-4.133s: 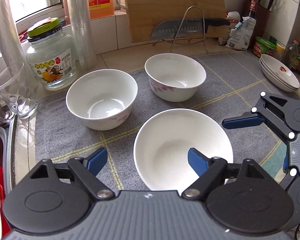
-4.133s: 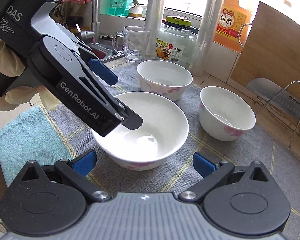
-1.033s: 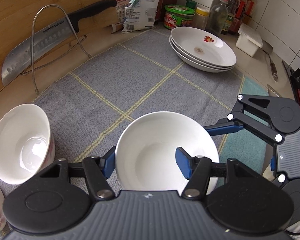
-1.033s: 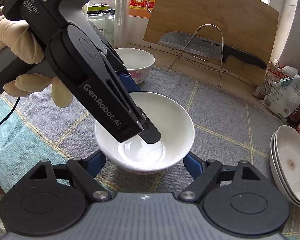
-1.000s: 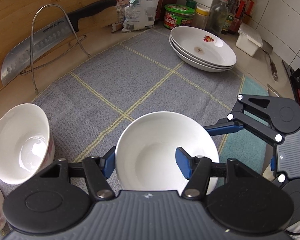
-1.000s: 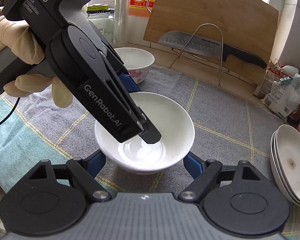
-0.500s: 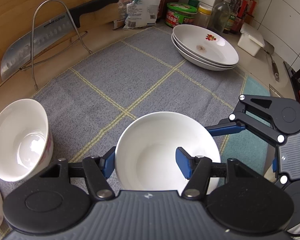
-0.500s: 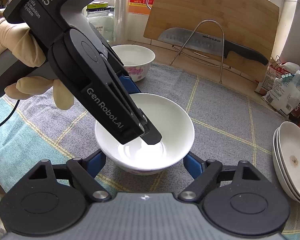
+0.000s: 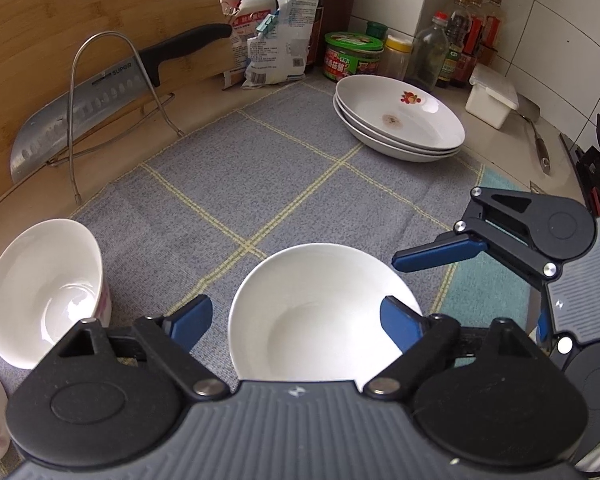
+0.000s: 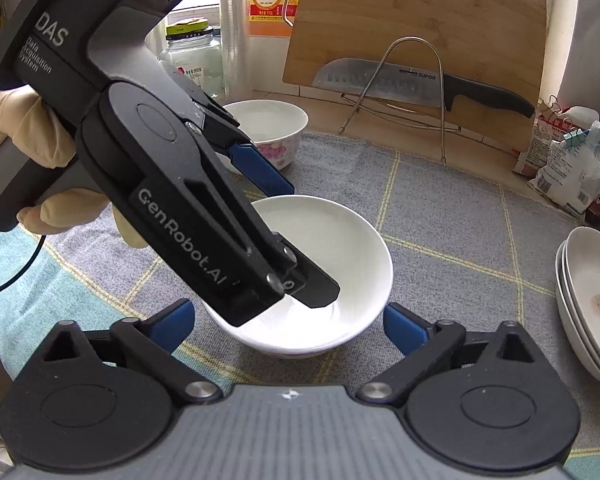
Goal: Organize plates and bowls
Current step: 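Lower the bowl onto the towel near the plates and open both tools, then move both tools to the rim of the next white bowl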
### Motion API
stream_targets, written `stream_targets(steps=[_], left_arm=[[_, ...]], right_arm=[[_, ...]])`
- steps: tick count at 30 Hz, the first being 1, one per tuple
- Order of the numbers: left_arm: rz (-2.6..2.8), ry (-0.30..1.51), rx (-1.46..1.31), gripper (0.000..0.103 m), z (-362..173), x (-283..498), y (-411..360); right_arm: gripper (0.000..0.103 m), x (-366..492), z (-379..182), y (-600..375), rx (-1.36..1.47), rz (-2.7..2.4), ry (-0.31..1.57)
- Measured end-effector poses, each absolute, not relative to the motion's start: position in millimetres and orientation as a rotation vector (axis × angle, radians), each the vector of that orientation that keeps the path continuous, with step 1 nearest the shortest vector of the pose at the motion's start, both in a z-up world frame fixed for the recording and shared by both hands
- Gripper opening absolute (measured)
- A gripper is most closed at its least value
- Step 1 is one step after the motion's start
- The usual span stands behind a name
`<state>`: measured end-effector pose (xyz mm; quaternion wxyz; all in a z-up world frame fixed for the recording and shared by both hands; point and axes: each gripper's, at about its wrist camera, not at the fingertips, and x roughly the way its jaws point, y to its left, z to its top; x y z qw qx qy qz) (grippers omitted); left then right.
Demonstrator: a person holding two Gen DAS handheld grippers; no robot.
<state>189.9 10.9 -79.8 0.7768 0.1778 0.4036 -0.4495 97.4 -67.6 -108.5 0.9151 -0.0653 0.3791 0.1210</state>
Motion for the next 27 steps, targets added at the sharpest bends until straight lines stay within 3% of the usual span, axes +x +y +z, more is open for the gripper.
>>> stream_targets(steps=[13, 27], left_arm=[[-0.741, 0.7, 0.236, 0.095, -58.1, 161.6, 70.6], [-0.485, 0.699, 0.165, 0.096, -73.9, 162.3, 114.7]], right_arm=[[0.103, 90.2, -94.7, -60.1, -0.186, 0.255, 0.771], [0.103, 108.2, -84.1, -63.9, -0.21, 0.272, 0.81]])
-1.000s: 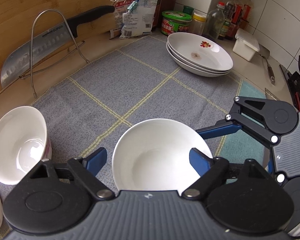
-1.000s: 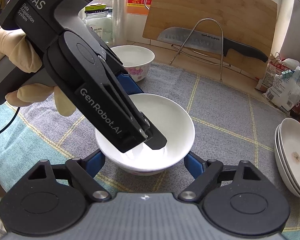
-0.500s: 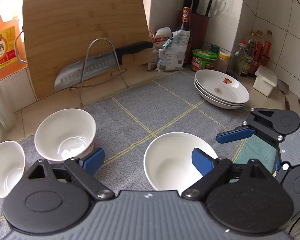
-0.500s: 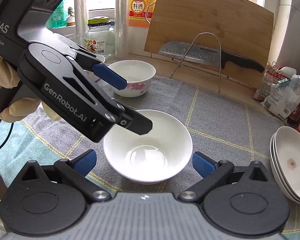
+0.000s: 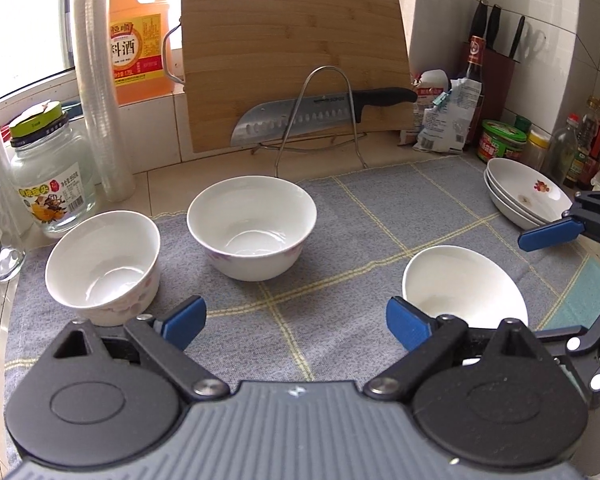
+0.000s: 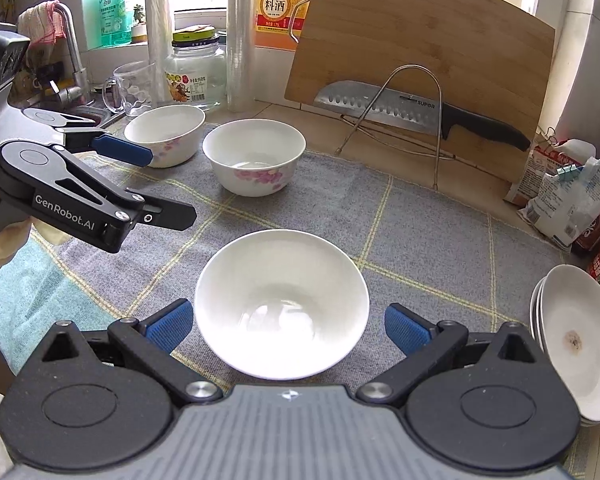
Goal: Organize plates and bowls
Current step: 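Move both tools to the rim of the next white bowl, then close both tools on the bowl rim and lift it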
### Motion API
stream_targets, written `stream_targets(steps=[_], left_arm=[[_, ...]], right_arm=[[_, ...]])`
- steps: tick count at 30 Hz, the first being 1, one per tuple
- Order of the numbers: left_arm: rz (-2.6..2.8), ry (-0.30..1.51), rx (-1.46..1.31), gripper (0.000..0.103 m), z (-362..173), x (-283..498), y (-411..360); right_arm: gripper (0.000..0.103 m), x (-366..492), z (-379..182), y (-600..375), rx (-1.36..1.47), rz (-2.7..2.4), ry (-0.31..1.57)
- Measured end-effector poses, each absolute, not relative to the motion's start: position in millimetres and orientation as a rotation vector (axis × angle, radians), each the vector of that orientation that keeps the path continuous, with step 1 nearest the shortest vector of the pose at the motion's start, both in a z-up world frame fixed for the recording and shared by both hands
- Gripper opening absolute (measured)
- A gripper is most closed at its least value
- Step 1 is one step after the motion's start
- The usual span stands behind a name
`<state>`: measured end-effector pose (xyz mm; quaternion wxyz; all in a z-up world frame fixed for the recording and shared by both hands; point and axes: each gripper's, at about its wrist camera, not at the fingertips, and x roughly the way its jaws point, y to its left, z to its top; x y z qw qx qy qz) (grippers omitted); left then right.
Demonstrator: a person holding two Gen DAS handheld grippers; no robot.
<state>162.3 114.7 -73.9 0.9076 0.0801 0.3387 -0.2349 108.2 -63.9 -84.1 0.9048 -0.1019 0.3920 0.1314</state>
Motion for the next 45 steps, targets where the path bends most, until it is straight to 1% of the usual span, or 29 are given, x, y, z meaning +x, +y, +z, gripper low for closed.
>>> stream_targets(steps=[14, 36, 45], left_arm=[[-0.357, 0.629, 0.229, 0.096, -89.7, 180.5, 101.6], [-0.336, 0.655, 0.235, 0.094, -111.7, 219.0, 86.7], [-0.344, 0.649, 0.212, 0.093, -114.8, 225.8, 84.6]], right_arm=[[0.103, 169.0, -70.9, -68.4, -0.202, 0.428, 0.856], [0.103, 288.3, -84.1, -37.6, -0.247, 0.642, 0.956], [0.102, 322.2, -92.4, -14.7, -0.303, 0.681, 0.952]])
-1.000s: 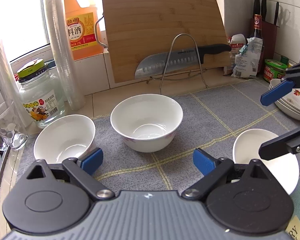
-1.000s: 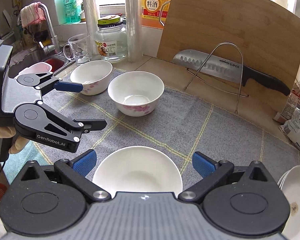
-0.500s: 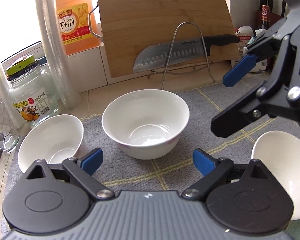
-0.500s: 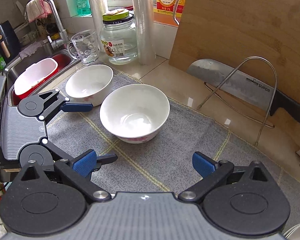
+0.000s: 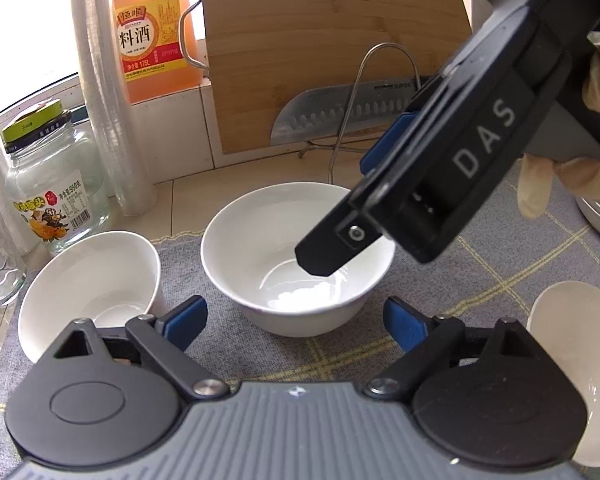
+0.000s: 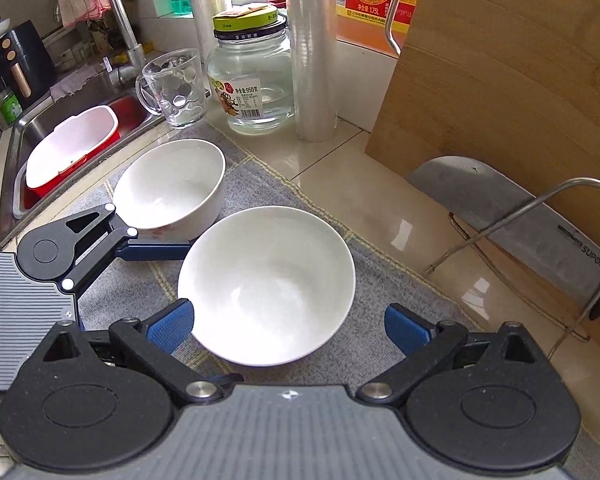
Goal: Organize plates and bowls
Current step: 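Close both tools on the bowl rim and lift it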
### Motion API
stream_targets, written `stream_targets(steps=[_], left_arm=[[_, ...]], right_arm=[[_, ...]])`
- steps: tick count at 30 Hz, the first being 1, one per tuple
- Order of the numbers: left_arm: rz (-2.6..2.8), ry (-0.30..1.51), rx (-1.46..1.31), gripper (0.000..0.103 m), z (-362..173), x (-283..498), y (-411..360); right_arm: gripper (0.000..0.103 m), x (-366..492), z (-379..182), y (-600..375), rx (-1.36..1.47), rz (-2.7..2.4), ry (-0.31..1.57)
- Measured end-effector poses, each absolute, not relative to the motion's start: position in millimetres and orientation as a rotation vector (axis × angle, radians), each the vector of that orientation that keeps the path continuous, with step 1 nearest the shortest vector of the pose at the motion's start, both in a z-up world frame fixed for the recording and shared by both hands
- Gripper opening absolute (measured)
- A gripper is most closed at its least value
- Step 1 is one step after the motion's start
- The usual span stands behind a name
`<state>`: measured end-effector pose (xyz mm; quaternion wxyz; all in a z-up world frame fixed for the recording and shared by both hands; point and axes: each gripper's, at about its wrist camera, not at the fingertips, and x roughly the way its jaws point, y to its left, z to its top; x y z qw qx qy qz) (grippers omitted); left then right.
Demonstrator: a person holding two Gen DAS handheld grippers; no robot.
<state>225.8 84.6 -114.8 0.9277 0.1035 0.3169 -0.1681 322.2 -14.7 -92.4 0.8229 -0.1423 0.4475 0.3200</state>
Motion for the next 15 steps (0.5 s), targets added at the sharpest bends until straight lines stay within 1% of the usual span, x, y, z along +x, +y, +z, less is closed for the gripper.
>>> stream_targets(steps=[2, 7, 9, 11, 13, 15], left_arm=[[-0.35, 0.643, 0.215, 0.089, -115.1, 227.3, 83.6], [-0.366, 0.632, 0.199, 0.088, -115.0, 230.6, 83.1], [-0.37, 0.628, 0.188, 0.088, -114.3, 231.8, 84.1], [-0.37, 0.624, 0.183, 0.085, -114.0, 231.9, 84.7], [-0.373, 0.623, 0.182, 0.085, -114.2, 232.6, 85.6], [-0.375, 0.621, 0.182, 0.085, -114.6, 232.4, 85.6]], right_arm=[[0.102, 328.9, -94.2, -11.6, -0.306, 0.687, 0.954], [0.099, 340.9, -98.7, -8.8, -0.293, 0.699, 0.968], [0.094, 344.2, -100.3, -8.1, -0.28, 0.711, 0.977], [0.092, 346.8, -101.9, -7.0, -0.277, 0.717, 0.982], [0.091, 348.5, -103.2, -6.5, -0.28, 0.719, 0.984], [0.087, 350.4, -104.3, -6.8, -0.27, 0.724, 0.99]])
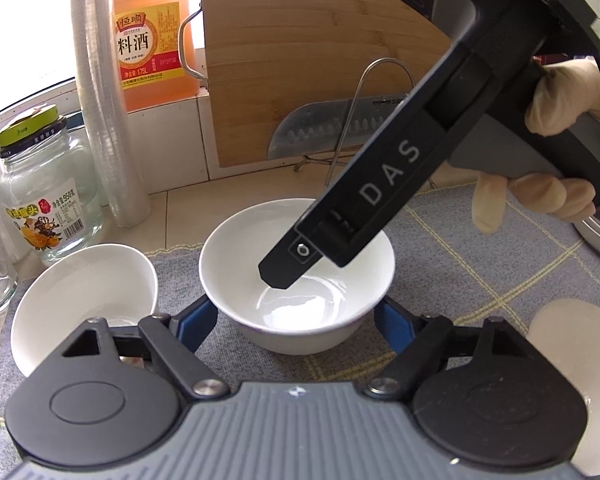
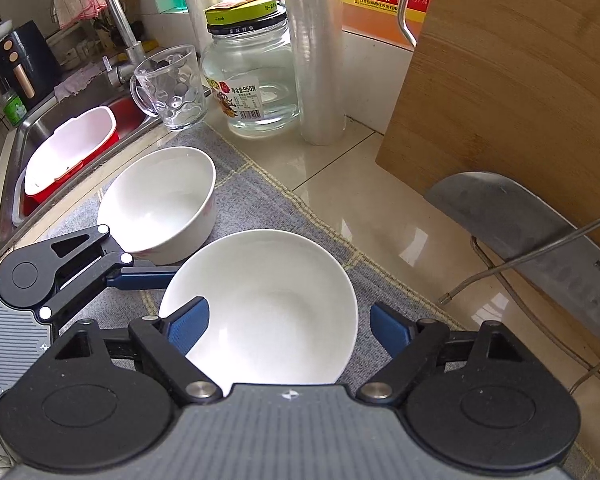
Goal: Organize plates and bowls
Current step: 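Close both tools on the bowl rim and lift it, then carry the bowl with both tools toward the placed bowl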
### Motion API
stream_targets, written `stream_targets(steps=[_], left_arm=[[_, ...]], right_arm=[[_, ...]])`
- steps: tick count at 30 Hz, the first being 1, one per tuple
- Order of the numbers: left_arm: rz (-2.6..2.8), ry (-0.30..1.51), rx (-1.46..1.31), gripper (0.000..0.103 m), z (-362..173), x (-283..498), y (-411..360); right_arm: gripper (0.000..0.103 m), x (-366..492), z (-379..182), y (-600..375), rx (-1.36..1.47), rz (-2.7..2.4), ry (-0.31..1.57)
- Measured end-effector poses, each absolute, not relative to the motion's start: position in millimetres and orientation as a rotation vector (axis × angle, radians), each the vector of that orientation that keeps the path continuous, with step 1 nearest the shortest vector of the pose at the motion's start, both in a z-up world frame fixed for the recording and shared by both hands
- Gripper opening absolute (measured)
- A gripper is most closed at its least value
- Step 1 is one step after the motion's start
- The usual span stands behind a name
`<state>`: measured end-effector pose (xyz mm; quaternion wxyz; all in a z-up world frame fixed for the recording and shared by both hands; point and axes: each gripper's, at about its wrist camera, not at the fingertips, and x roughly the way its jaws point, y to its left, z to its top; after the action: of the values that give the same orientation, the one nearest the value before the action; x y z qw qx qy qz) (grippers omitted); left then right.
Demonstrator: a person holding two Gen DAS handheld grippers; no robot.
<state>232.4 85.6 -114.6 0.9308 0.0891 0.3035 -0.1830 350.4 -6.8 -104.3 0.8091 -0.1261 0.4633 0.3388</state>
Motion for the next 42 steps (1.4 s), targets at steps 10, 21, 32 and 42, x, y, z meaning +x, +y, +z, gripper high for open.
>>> stream_targets(steps=[10, 21, 32, 42], left_arm=[[-0.375, 0.619, 0.182, 0.085, -115.1, 232.9, 84.2], [-0.386, 0.624, 0.19, 0.085, -115.8, 234.7, 83.5], [-0.42, 0.646, 0.178, 0.085, -103.6, 221.0, 84.2], [-0.453, 0.631, 0.177, 0.085, -78.8, 193.3, 84.3]], right_arm=[[0.082, 354.8, -105.8, -4.5, -0.247, 0.746, 1.004], [0.083, 355.8, -107.0, -4.9, -0.224, 0.736, 1.023], [0.083, 341.9, -100.5, -7.2, -0.208, 0.726, 1.026], [0.083, 309.7, -73.5, -14.7, -0.171, 0.734, 0.997]])
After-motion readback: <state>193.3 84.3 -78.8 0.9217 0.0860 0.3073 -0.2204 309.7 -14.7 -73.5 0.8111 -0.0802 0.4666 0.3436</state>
